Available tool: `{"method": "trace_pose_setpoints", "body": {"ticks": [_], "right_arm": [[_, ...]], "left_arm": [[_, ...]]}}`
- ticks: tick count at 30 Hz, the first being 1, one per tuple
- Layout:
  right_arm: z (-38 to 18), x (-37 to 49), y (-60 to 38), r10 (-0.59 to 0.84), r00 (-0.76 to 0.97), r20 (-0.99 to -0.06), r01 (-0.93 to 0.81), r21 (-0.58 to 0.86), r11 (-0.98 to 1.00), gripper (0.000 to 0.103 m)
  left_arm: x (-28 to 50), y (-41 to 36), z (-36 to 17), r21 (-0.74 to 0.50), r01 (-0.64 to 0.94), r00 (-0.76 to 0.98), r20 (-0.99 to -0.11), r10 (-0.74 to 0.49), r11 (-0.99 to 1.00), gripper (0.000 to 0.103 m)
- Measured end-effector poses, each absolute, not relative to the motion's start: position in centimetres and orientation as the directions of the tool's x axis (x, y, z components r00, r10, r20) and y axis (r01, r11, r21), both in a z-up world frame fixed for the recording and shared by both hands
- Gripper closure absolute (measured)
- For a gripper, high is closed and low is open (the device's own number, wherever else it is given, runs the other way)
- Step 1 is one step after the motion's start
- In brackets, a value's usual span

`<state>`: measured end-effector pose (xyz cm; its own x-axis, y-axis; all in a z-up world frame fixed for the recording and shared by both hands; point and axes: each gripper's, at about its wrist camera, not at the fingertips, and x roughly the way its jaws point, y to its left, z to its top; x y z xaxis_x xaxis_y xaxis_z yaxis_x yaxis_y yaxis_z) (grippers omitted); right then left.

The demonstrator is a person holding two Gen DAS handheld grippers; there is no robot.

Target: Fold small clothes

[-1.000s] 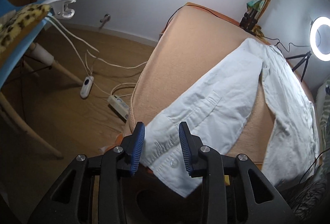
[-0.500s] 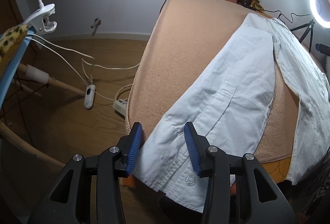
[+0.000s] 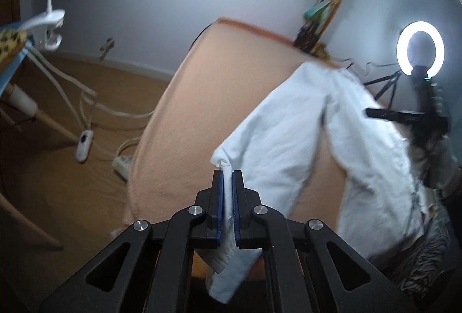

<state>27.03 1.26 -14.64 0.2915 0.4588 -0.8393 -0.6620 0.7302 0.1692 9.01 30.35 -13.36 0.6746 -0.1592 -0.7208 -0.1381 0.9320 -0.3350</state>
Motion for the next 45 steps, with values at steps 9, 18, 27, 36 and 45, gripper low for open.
{"method": "trace_pose_setpoints", "body": {"ticks": [9, 18, 27, 36, 45], "right_arm": [[-13.4, 30.5, 2.4, 0.496, 0.251, -0.831, -0.644, 0.239, 0.727, 0.045], [-14.0, 36.4, 7.4, 0.497, 0.15, -0.855, -0.599, 0.321, 0.733, 0.044], [-17.2, 39.0, 11.0, 0.375, 0.139, -0.916, -0.562, 0.239, 0.792, 0.092], [-13.9, 38.9, 4.1, 0.477, 0.212, -0.853, -0.512, 0.319, 0.797, 0.103], [-16.9, 37.7, -0.3, 0.289, 0.244, -0.926, -0.523, 0.126, 0.843, 0.079]], "left_arm": [[8.0, 22.3, -9.1, -0.441, 0.112, 0.724, -0.578, -0.377, 0.89, 0.099], [7.3, 15.3, -10.2, -0.477, 0.313, 0.605, -0.566, -0.56, 0.821, 0.099], [6.4, 14.0, -10.3, -0.395, 0.386, 0.565, -0.613, -0.552, 0.834, 0.099], [6.1, 11.6, -10.7, -0.329, 0.434, 0.545, -0.645, -0.535, 0.839, 0.099], [4.9, 10.4, -11.8, -0.24, 0.398, 0.524, -0.733, -0.434, 0.885, 0.085]]}}
